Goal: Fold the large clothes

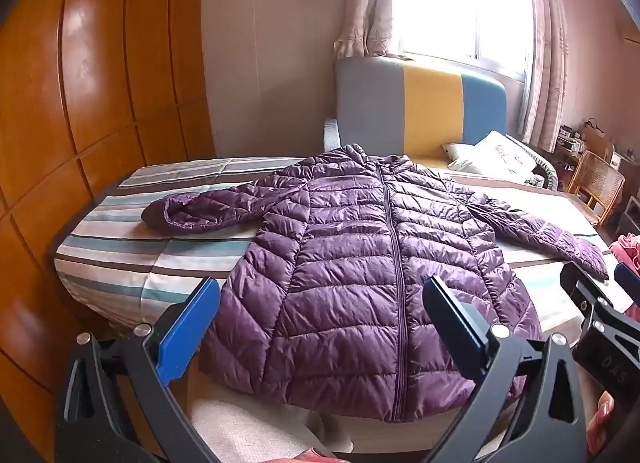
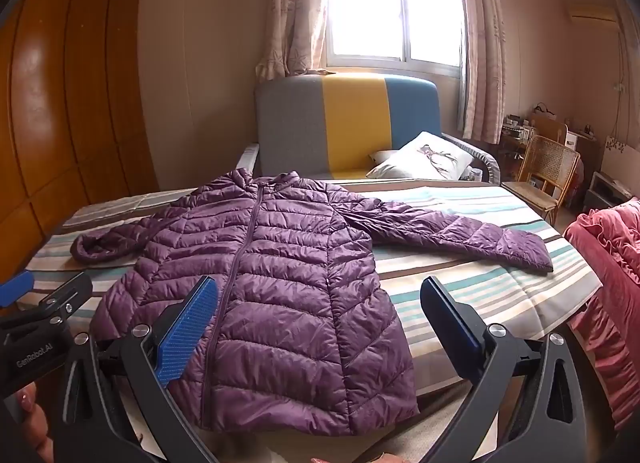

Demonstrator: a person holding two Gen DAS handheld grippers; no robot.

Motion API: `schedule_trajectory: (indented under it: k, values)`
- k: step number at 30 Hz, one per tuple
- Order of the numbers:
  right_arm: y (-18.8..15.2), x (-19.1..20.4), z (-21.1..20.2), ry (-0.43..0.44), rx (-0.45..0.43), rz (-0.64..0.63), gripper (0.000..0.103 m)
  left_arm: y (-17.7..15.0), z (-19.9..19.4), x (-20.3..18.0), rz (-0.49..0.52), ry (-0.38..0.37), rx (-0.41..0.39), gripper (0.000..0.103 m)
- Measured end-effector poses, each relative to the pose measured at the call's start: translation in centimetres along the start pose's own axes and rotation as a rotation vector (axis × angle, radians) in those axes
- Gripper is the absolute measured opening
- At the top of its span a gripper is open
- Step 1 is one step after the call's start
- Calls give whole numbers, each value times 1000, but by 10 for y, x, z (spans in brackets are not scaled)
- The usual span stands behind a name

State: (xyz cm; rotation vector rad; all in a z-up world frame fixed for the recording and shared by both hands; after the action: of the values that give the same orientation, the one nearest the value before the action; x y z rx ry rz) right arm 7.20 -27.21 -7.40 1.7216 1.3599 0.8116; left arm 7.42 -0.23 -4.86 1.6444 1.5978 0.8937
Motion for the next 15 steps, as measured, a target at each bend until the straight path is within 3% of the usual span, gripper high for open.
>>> schedule_trajectory:
  k: [15]
  values:
    - [-1,3,-1,16,1,0,100,0,1,0,-1,-5,4,101]
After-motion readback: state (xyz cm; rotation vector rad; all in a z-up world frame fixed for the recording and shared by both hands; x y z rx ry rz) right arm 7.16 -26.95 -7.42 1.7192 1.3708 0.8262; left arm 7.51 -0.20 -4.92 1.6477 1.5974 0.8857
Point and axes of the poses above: each gripper's, at about its wrist camera, not at the fingertips, and z roughly the way its jaws point, x to its left, y to its top, the point moved 9 cm from there along z, roughly the way its jaws point, and after that the axes turned 1 degree about -x, right-handed, at the moved point
